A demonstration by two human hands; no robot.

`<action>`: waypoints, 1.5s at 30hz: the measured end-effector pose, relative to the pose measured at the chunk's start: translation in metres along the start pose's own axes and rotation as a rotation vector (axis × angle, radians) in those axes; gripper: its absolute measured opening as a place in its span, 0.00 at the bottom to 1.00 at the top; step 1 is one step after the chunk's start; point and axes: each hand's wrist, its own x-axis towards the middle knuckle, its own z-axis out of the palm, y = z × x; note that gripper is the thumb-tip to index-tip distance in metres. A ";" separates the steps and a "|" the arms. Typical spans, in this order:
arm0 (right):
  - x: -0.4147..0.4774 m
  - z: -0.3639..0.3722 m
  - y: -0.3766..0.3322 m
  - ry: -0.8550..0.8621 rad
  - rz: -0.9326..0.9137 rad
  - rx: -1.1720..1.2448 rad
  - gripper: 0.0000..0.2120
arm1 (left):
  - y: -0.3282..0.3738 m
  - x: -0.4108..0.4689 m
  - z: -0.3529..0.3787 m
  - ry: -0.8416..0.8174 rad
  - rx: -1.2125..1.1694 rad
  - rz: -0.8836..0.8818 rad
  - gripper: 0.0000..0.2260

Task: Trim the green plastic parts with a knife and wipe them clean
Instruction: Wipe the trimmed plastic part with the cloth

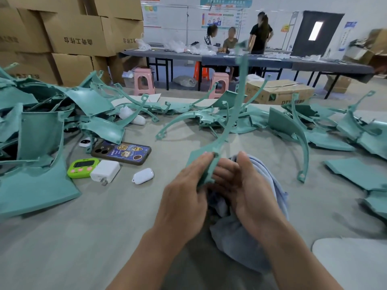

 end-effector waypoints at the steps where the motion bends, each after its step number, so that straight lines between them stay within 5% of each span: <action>1: 0.002 -0.004 -0.001 0.039 -0.044 -0.123 0.27 | -0.002 0.001 -0.001 0.100 -0.017 -0.066 0.17; 3: 0.006 -0.013 -0.003 0.169 -0.182 -0.544 0.21 | -0.011 0.006 -0.004 0.247 -0.107 -0.282 0.05; 6: 0.007 -0.036 -0.009 0.301 -0.438 -1.185 0.03 | -0.028 0.017 -0.012 0.374 -0.366 -0.574 0.02; 9: 0.002 -0.037 -0.003 0.513 -0.589 -1.553 0.15 | -0.040 0.020 -0.022 0.383 -0.452 -0.701 0.09; 12: -0.014 0.000 0.003 0.362 -0.821 -1.478 0.13 | -0.048 0.020 -0.025 0.355 -0.444 -0.722 0.09; 14: -0.018 0.017 0.013 0.195 -0.714 -1.554 0.03 | -0.051 0.022 -0.027 0.362 -0.397 -0.712 0.10; 16: -0.013 0.016 0.022 0.127 -0.477 -1.696 0.07 | -0.054 0.022 -0.029 0.368 -0.404 -0.714 0.09; 19: -0.003 -0.001 0.020 0.251 -0.247 -1.666 0.11 | -0.051 0.020 -0.030 0.340 -0.514 -0.702 0.11; 23: 0.002 -0.015 0.014 0.444 -0.290 -1.735 0.24 | -0.050 0.020 -0.028 0.369 -0.565 -0.697 0.10; 26: -0.003 -0.009 0.016 0.401 -0.404 -1.707 0.08 | -0.050 0.021 -0.027 0.375 -0.525 -0.695 0.16; 28: -0.008 0.000 0.017 0.369 -0.234 -1.838 0.13 | -0.049 0.021 -0.028 0.345 -0.493 -0.701 0.13; 32: -0.005 0.000 0.020 0.243 -0.038 -1.881 0.06 | -0.052 0.021 -0.029 0.264 -0.392 -0.709 0.08; 34: -0.003 -0.005 0.020 0.261 -0.112 -1.795 0.06 | -0.052 0.020 -0.028 0.261 -0.376 -0.706 0.12; 37: -0.001 -0.014 0.012 0.523 -0.476 -1.699 0.08 | -0.054 0.019 -0.028 0.268 -0.402 -0.702 0.08; 39: 0.000 -0.026 0.003 0.622 -0.455 -1.775 0.17 | -0.051 0.018 -0.028 0.265 -0.465 -0.690 0.07; 42: 0.004 -0.045 -0.005 0.498 -0.250 -1.854 0.03 | -0.044 0.018 -0.026 0.265 -0.544 -0.666 0.08; 45: 0.005 -0.050 -0.006 0.455 -0.514 -1.450 0.07 | -0.042 0.019 -0.026 0.289 -0.609 -0.632 0.14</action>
